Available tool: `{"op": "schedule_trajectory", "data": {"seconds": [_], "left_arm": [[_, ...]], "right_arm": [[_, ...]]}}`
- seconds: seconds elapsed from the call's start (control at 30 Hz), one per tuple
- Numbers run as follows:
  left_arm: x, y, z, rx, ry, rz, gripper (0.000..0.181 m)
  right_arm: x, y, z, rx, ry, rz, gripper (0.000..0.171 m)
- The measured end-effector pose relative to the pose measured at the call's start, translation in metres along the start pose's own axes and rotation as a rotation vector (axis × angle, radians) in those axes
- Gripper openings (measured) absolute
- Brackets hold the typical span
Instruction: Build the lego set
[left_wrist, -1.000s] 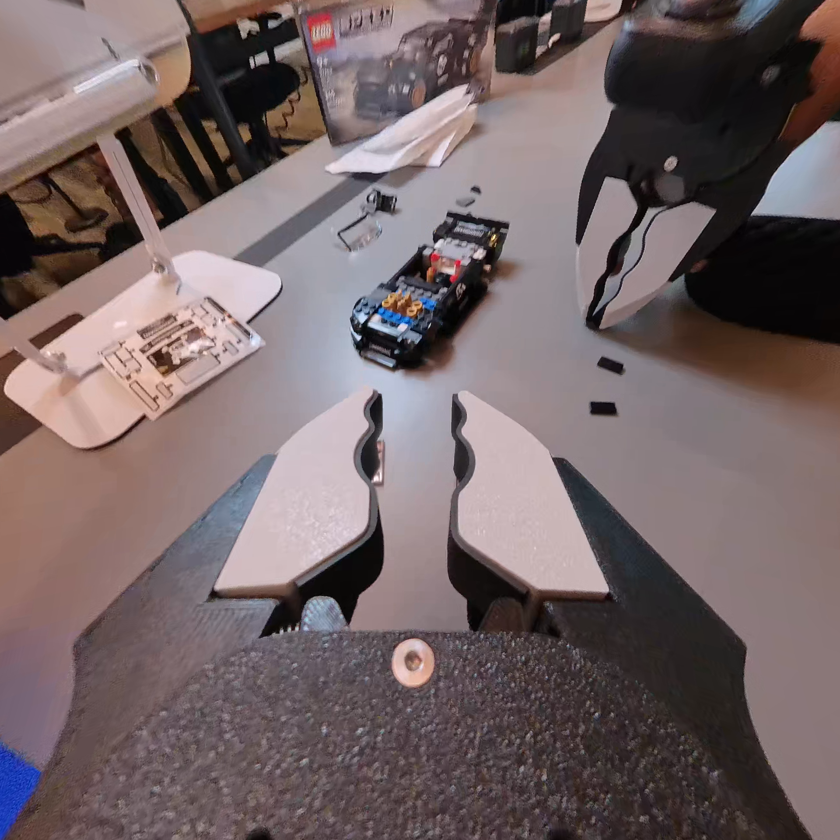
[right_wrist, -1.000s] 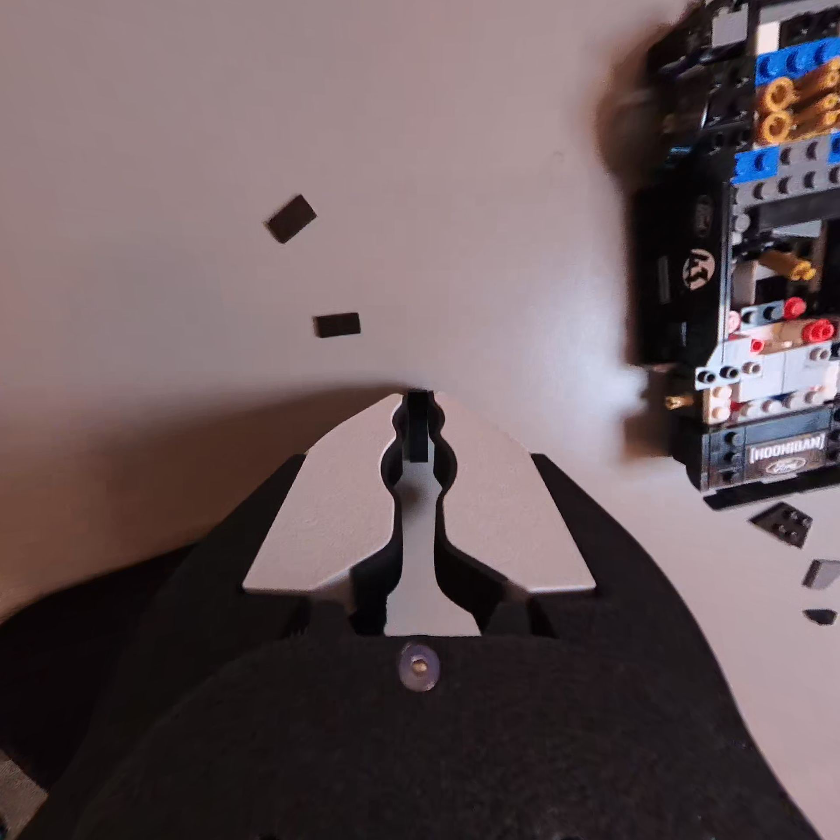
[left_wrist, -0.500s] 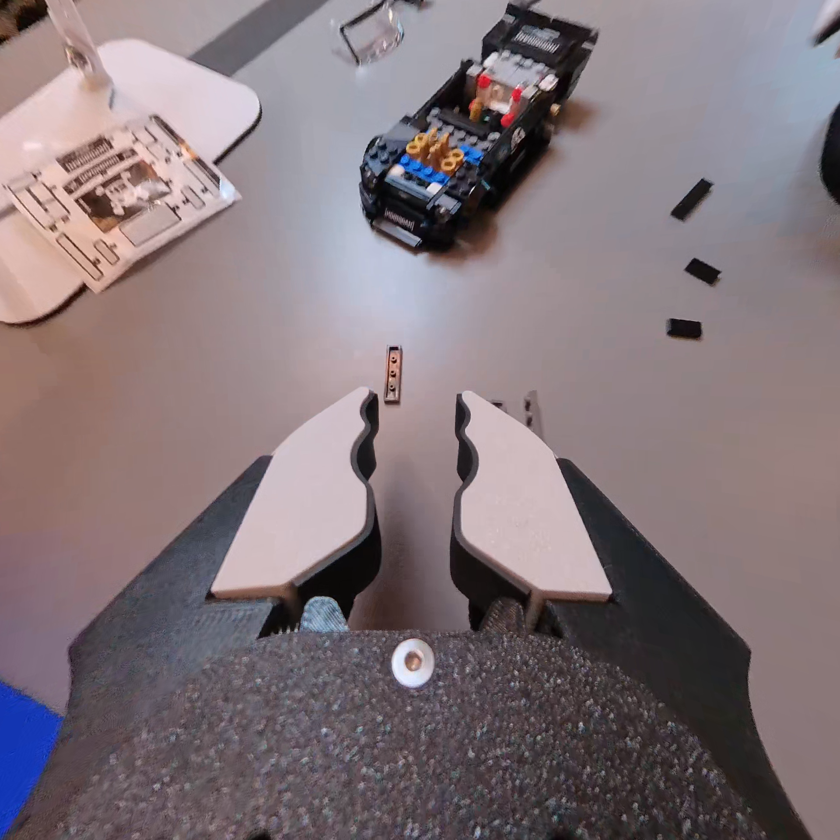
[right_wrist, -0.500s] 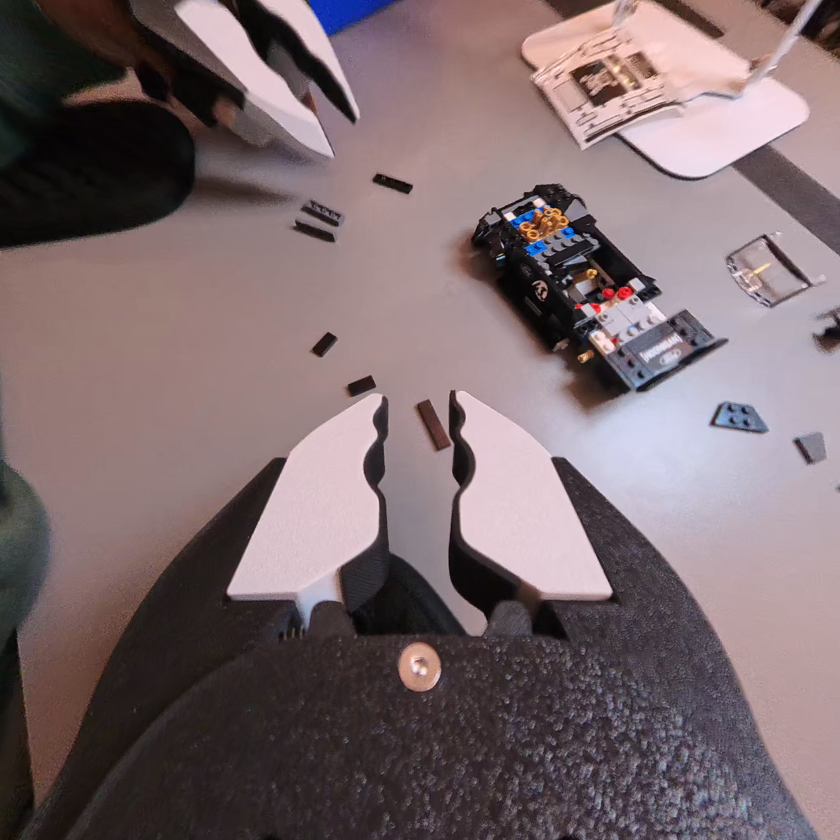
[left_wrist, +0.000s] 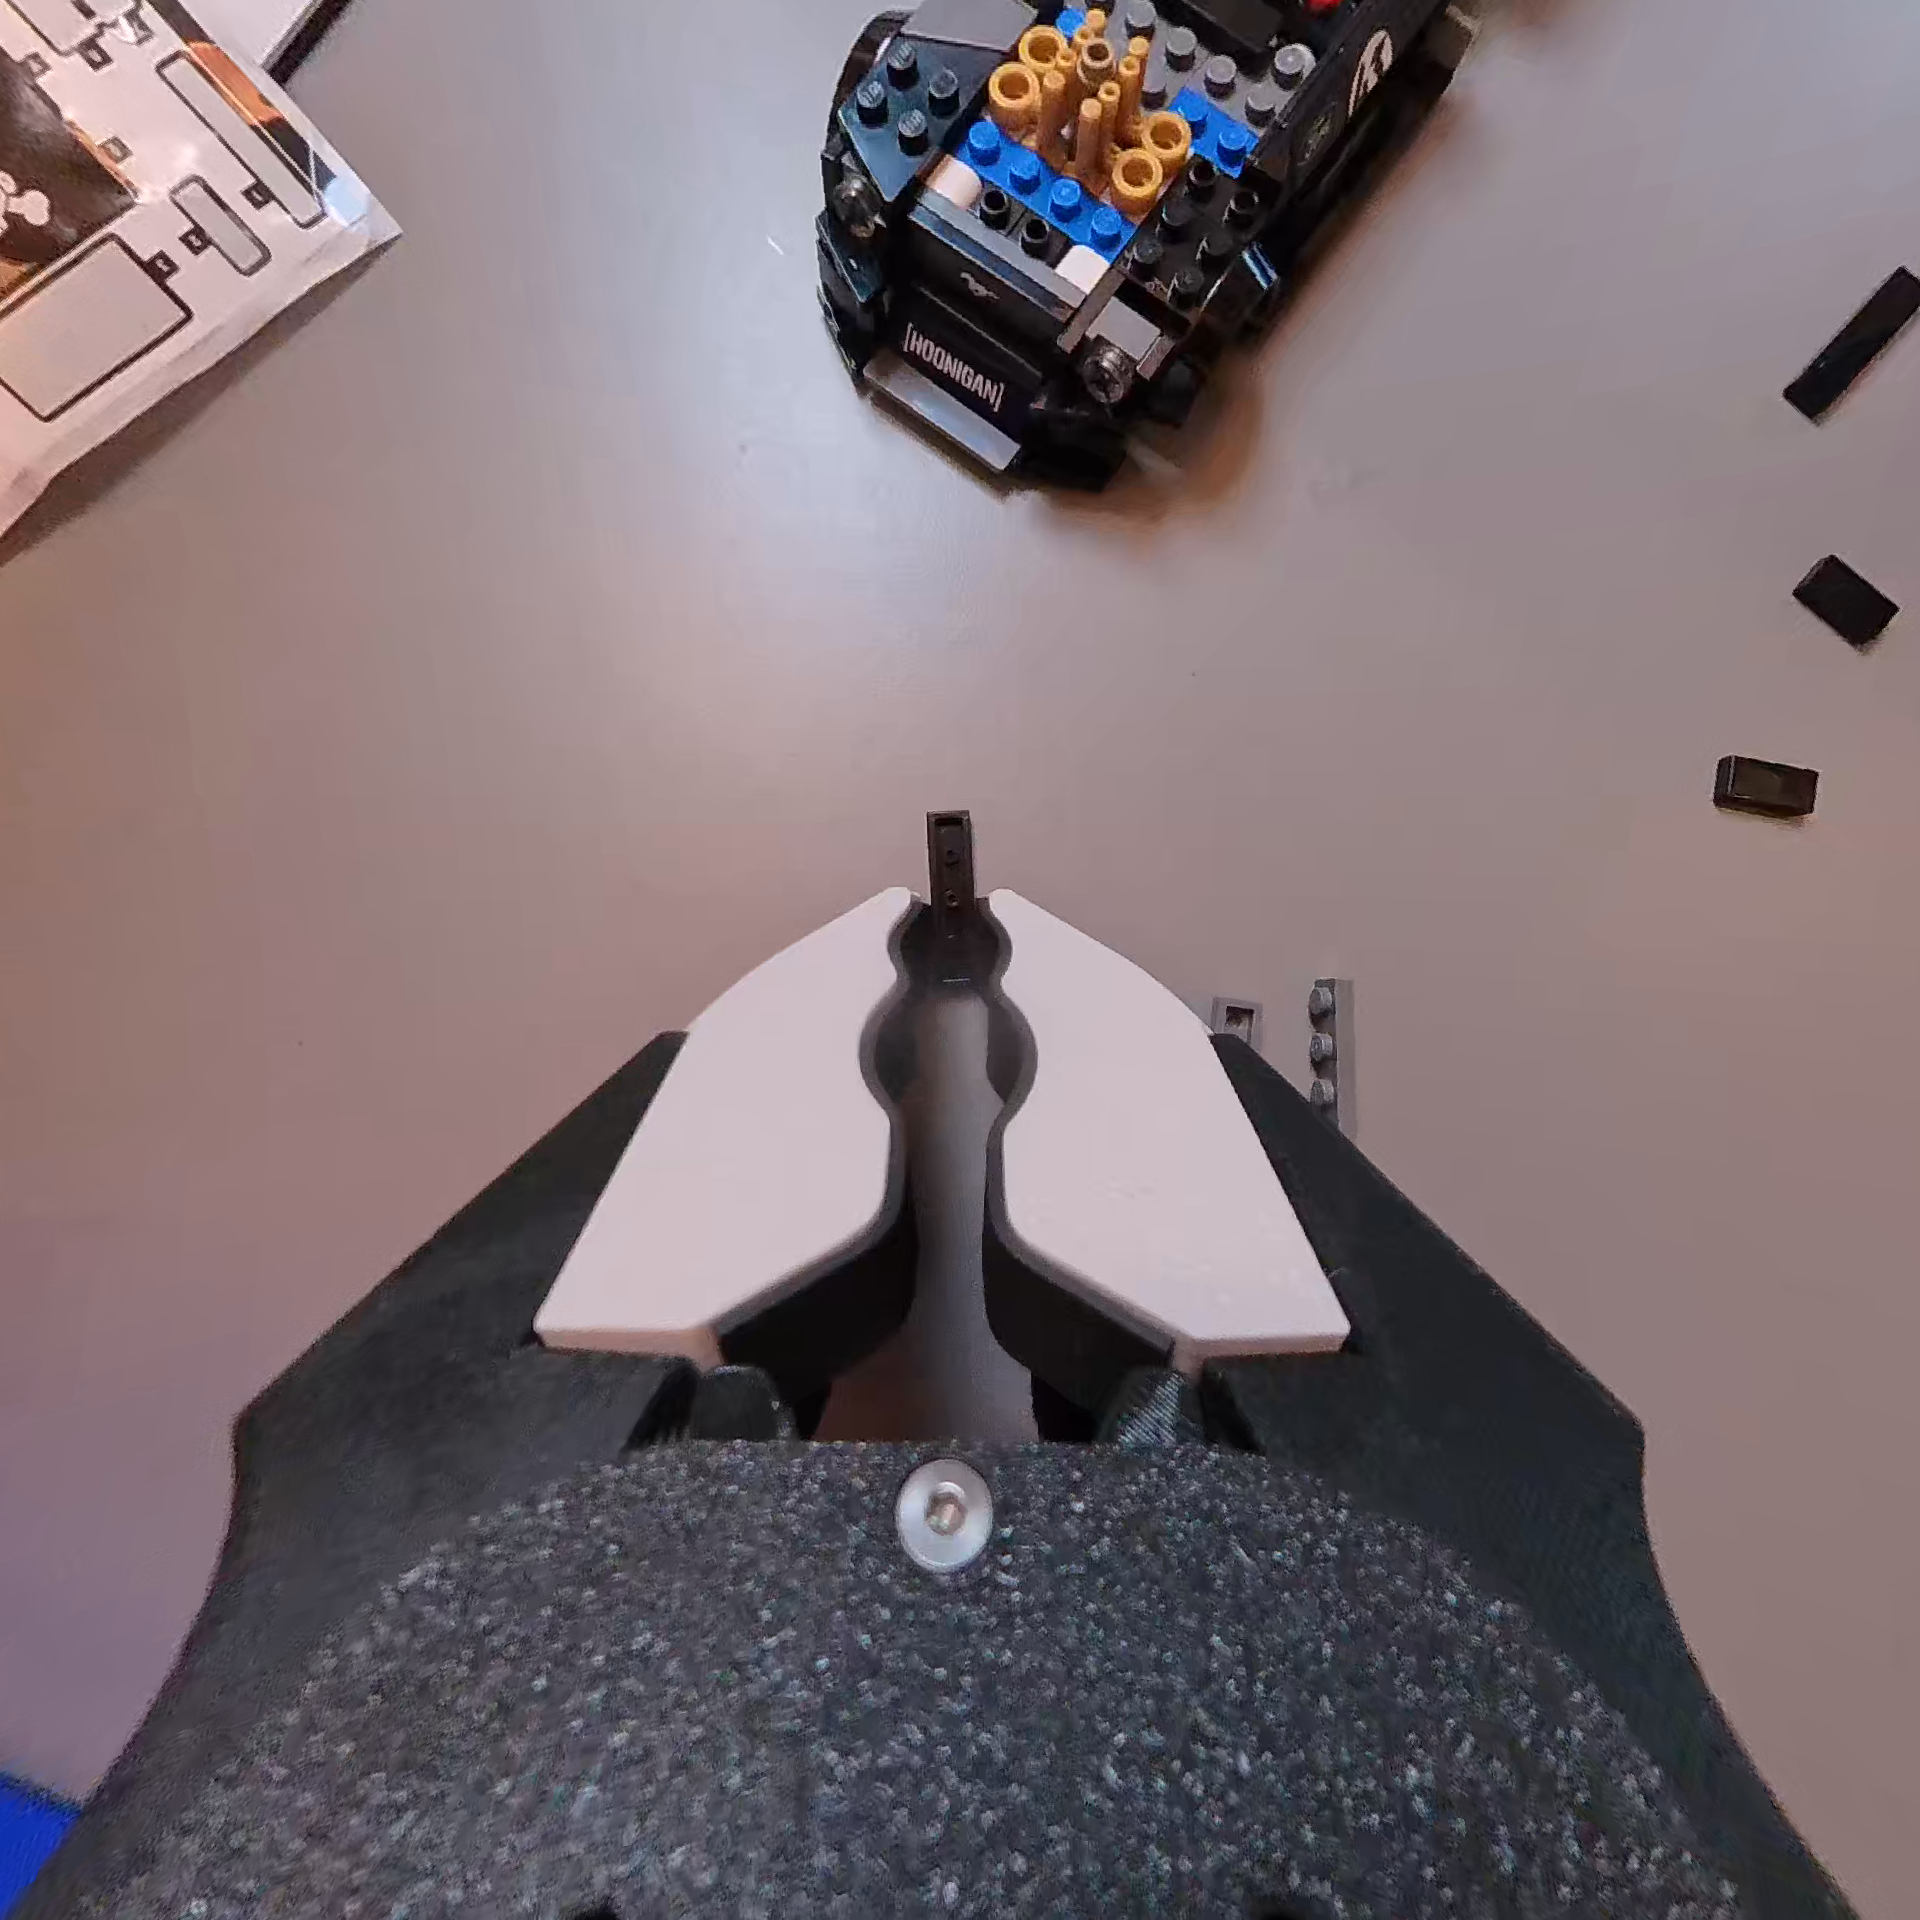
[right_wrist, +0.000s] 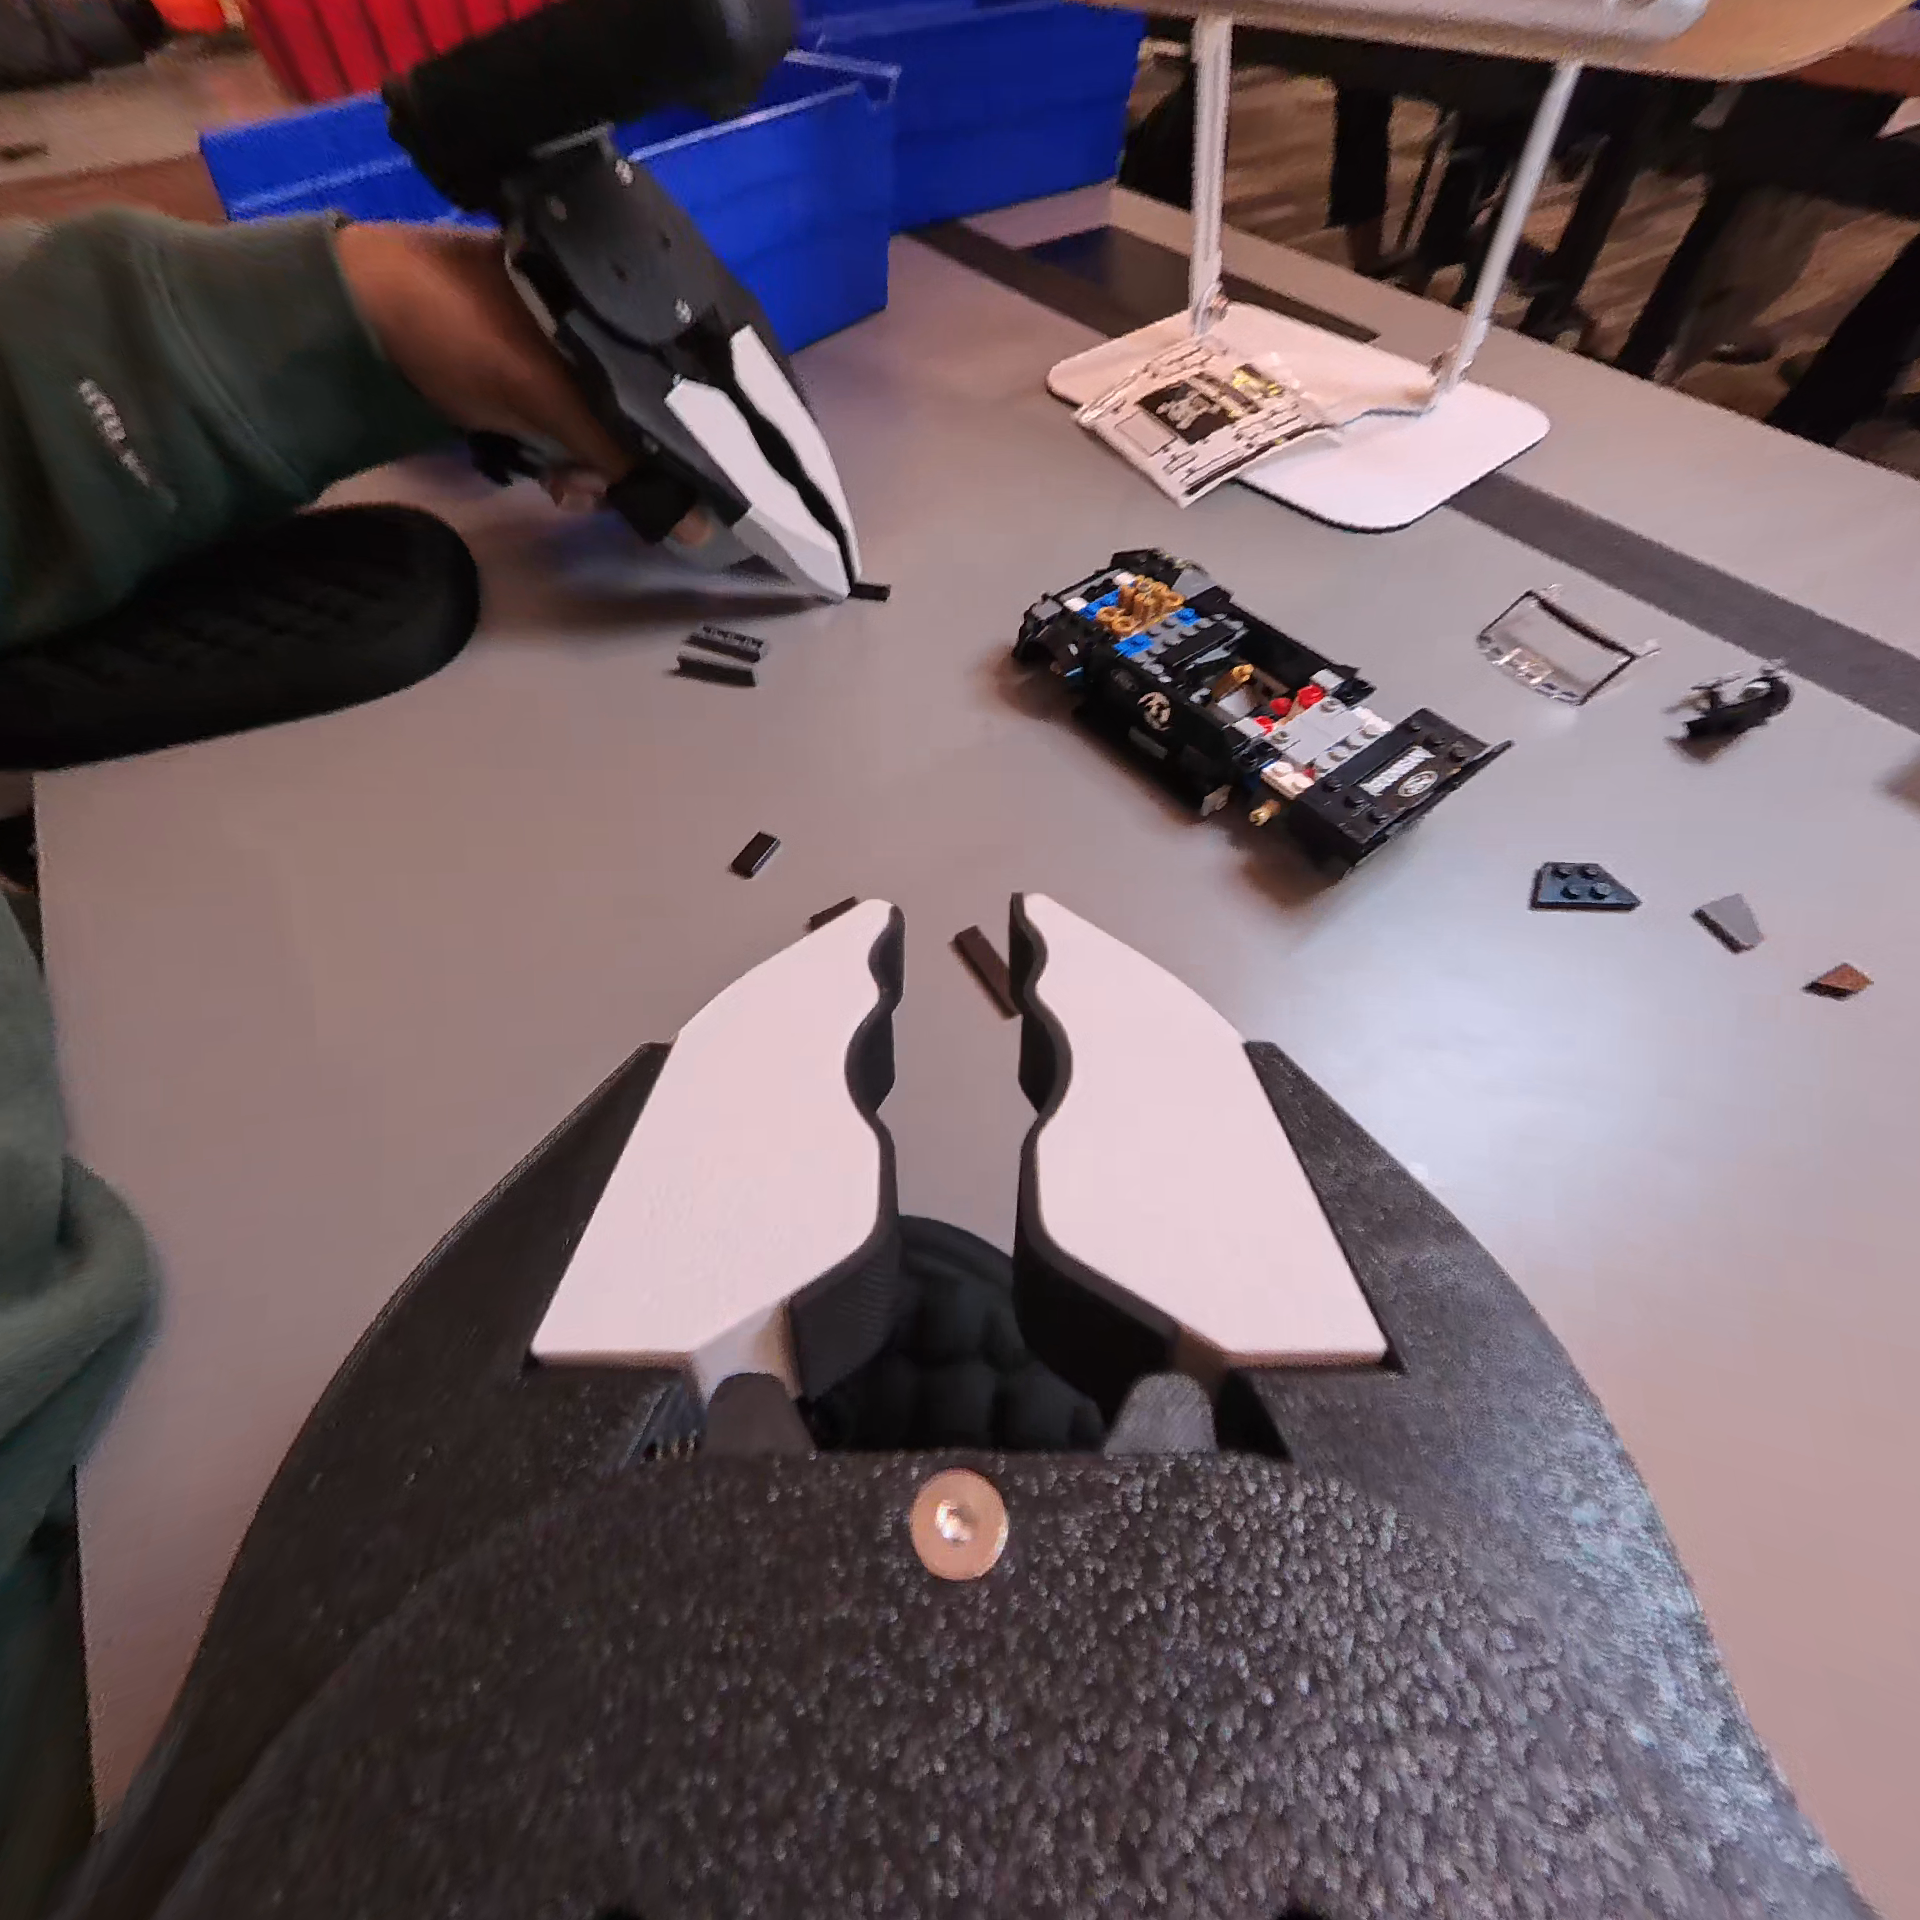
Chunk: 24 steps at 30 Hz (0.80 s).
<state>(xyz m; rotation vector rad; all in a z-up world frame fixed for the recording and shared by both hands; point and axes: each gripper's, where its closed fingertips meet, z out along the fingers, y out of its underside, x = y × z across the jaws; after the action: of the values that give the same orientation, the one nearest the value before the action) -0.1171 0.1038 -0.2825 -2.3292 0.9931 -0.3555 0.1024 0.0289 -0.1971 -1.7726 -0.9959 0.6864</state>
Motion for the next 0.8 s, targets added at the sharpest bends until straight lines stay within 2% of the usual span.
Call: {"op": "schedule_trajectory", "data": {"seconds": [0.17,0.27,0.33,0.47,0.6,0.8], "left_arm": [[0.0,-0.001,-0.001,0.029,-0.028,0.061,0.008],[0.009,-0.018,-0.014,0.156,0.003,0.08,0.008],[0.021,-0.039,-0.03,0.297,0.05,0.091,0.008],[0.072,-0.076,-0.069,0.588,0.298,0.1,0.008],[0.113,-0.097,-0.101,0.801,0.576,0.025,0.008],[0.141,-0.105,-0.118,0.907,0.792,-0.017,0.008]], "right_arm": [[0.008,-0.007,-0.004,0.078,0.045,0.051,0.019],[0.007,-0.012,-0.004,0.115,0.046,0.065,0.019],[0.004,-0.017,-0.003,0.141,0.036,0.072,0.019],[-0.01,-0.035,0.0,0.208,-0.01,0.062,0.019],[-0.031,-0.059,0.012,0.267,-0.121,0.074,0.019],[-0.065,-0.099,0.031,0.368,-0.283,0.089,0.019]]}}
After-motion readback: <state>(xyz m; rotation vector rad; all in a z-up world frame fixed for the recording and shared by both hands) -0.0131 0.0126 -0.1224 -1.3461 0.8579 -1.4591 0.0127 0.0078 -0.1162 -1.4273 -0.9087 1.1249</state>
